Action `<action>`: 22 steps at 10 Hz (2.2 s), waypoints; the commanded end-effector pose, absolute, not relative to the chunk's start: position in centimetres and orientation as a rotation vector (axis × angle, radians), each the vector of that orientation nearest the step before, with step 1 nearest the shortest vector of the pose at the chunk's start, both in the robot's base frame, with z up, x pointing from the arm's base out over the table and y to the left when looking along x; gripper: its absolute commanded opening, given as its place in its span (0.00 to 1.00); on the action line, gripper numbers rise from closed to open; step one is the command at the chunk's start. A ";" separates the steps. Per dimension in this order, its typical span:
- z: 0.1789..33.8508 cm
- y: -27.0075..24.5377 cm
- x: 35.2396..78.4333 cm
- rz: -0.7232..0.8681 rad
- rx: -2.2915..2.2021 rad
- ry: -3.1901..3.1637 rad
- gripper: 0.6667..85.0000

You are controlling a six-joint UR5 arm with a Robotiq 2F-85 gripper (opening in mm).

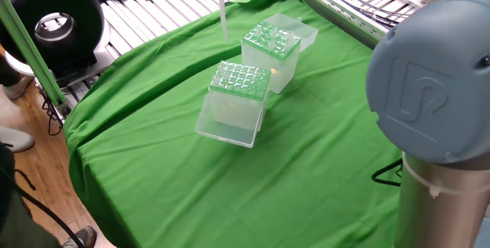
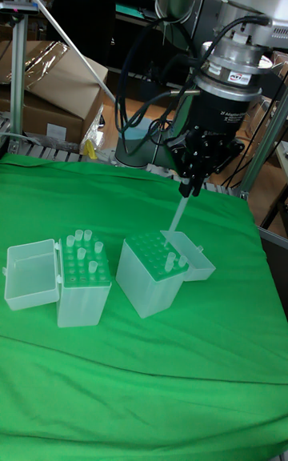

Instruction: Insert a large pipette tip into the holder for large pipette tips

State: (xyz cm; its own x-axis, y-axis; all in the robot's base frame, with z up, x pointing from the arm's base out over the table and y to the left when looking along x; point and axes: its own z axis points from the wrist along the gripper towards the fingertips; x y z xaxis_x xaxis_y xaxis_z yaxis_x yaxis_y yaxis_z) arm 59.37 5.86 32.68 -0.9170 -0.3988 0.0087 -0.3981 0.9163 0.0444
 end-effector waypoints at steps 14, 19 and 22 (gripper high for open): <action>30.3 -0.4 60.3 0.031 0.642 -3.043 0.00; 28.9 -2.6 61.6 0.049 0.729 -3.053 0.00; 28.5 -3.3 61.7 0.045 0.755 -3.057 0.00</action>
